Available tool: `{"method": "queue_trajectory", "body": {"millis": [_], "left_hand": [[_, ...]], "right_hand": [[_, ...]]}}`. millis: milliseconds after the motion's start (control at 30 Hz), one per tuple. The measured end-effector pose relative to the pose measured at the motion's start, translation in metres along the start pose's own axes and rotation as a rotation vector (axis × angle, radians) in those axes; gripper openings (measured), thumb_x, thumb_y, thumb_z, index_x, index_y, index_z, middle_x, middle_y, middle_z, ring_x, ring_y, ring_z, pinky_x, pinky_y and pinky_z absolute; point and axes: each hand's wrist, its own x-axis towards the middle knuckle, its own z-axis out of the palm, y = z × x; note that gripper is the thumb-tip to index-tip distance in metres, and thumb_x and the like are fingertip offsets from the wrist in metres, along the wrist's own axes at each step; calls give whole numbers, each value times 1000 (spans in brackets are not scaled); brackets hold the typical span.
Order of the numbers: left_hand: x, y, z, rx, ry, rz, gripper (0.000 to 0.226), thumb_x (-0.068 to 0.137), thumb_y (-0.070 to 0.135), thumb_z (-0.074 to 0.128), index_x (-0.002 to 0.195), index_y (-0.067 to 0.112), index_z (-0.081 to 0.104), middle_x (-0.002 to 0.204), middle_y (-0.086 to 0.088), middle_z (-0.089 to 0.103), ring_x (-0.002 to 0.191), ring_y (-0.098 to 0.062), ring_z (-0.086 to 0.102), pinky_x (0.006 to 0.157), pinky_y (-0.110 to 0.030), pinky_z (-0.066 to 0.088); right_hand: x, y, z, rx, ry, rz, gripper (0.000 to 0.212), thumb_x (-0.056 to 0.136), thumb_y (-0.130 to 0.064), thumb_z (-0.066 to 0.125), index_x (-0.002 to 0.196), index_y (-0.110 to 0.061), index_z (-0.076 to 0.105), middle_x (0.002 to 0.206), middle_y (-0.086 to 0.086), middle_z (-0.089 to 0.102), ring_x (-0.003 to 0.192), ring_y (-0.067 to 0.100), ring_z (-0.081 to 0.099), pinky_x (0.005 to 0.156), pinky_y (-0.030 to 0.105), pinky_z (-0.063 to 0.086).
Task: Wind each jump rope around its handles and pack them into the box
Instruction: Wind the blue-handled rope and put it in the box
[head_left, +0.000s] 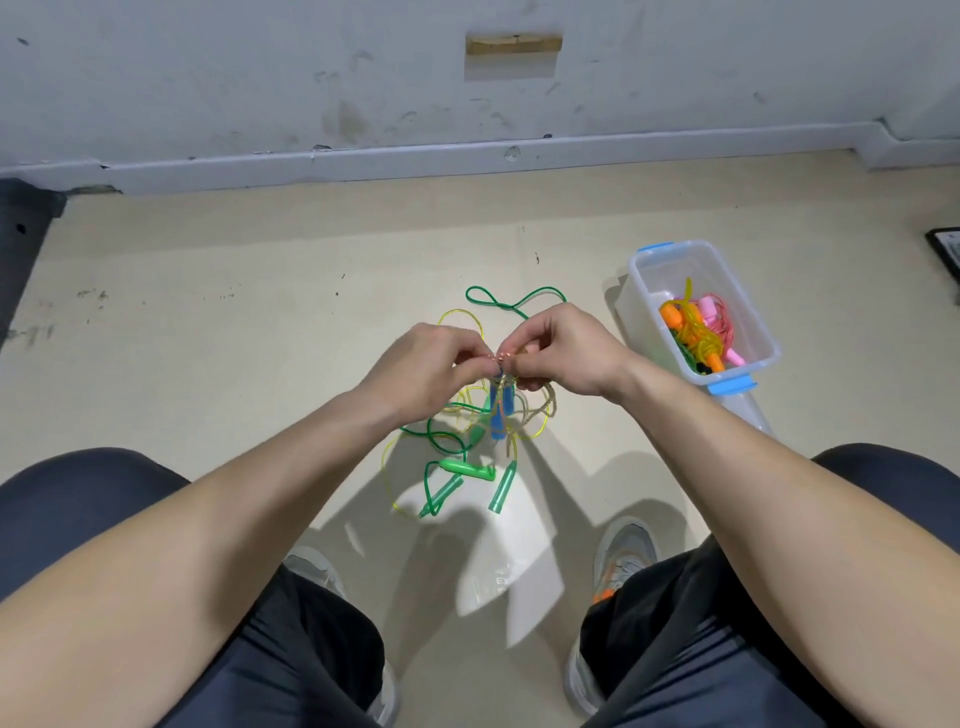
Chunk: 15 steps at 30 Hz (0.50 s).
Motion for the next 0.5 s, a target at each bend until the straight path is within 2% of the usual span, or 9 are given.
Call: {"method": "queue_trajectory", "body": {"millis": [67,133,267,367,433,500], "left_hand": [[-1,0,-4,-18,76,2,19,95,35,66,87,20,75,75,6,70,78,-18,64,77,-39,50],[0,-2,-10,-9,164,-85,17,95,36,65,85,26,75,73,7,69,78,-19,64,71,-34,50],[3,-15,-19,156,374,-402,21,98,45,55,97,33,71,94,2,72,98,-29,63,74,-35,47],[4,-23,-26,316,327,-557,25,103,42,49,111,29,69,111,-5,69,108,-33,60,77,-34,39],[4,-26,-25,321,219,-484,34,102,42,49,130,27,61,130,-5,64,124,-31,53,91,-38,44],[2,-17,-20,197,136,-237,47,98,46,56,142,27,52,141,3,58,135,-24,46,107,-39,40]], "right_hand": [[-1,0,0,5,-7,-7,5,84,-9,77,88,-5,77,59,9,67,61,21,62,64,30,51],[-1,-1,-2,15,4,4,7,84,-6,77,91,-3,77,57,2,66,58,18,62,61,24,51],[1,2,-7,-60,53,30,6,83,-6,77,89,-6,77,52,-4,64,49,6,59,55,17,46],[1,5,-7,-99,70,43,6,82,-6,74,85,-9,77,59,5,69,57,13,63,62,30,53],[1,4,-6,-77,59,37,6,82,-4,74,86,-7,76,61,8,69,61,18,65,67,31,56],[2,1,-3,-34,35,25,4,83,-3,75,86,-5,77,59,5,67,59,19,65,67,32,57]]}}
